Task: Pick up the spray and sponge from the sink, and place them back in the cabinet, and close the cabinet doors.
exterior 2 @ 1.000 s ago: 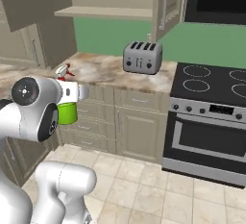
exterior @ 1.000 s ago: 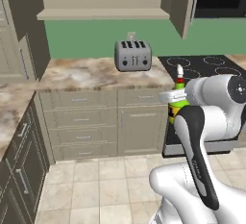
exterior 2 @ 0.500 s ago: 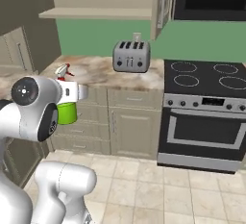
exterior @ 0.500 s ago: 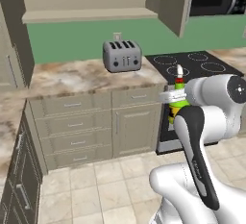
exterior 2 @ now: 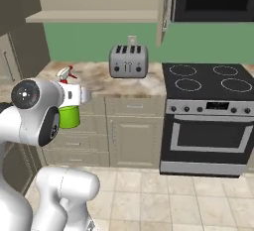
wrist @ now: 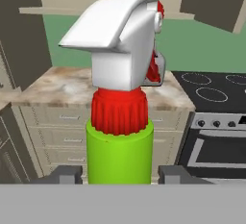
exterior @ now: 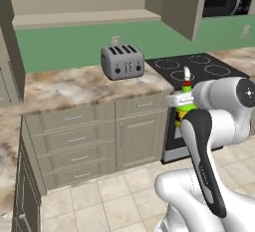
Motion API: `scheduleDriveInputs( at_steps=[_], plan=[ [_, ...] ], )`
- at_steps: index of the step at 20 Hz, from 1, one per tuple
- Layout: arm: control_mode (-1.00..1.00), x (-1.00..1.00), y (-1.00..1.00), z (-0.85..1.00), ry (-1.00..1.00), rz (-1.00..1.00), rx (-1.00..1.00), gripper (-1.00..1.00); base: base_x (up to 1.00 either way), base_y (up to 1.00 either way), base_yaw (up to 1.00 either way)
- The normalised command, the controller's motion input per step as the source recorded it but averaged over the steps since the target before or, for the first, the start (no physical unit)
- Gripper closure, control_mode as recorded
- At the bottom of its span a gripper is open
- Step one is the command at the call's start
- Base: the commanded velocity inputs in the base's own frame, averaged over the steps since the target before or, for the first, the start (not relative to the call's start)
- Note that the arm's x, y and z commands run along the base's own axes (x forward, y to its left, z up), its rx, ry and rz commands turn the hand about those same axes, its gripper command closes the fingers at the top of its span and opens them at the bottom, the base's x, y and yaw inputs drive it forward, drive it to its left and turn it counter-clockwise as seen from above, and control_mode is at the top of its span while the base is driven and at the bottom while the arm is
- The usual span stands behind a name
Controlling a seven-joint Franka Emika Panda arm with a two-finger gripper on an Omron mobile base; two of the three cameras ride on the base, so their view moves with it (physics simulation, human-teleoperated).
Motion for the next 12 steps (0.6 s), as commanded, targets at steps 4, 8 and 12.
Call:
scheduleDriveInputs(
  at_steps=[4, 8, 12],
  plan=[
    [1.0, 0.0, 0.0, 0.0, 0.0, 0.0, 0.0, 1.0, 0.63, 0.5, -0.08],
    [1.0, 0.0, 0.0, 0.0, 0.0, 0.0, 0.0, 1.0, 0.68, 0.26, 0.0],
    [1.0, 0.0, 0.0, 0.0, 0.0, 0.0, 0.0, 1.0, 0.64, 0.15, 0.04]
  ],
)
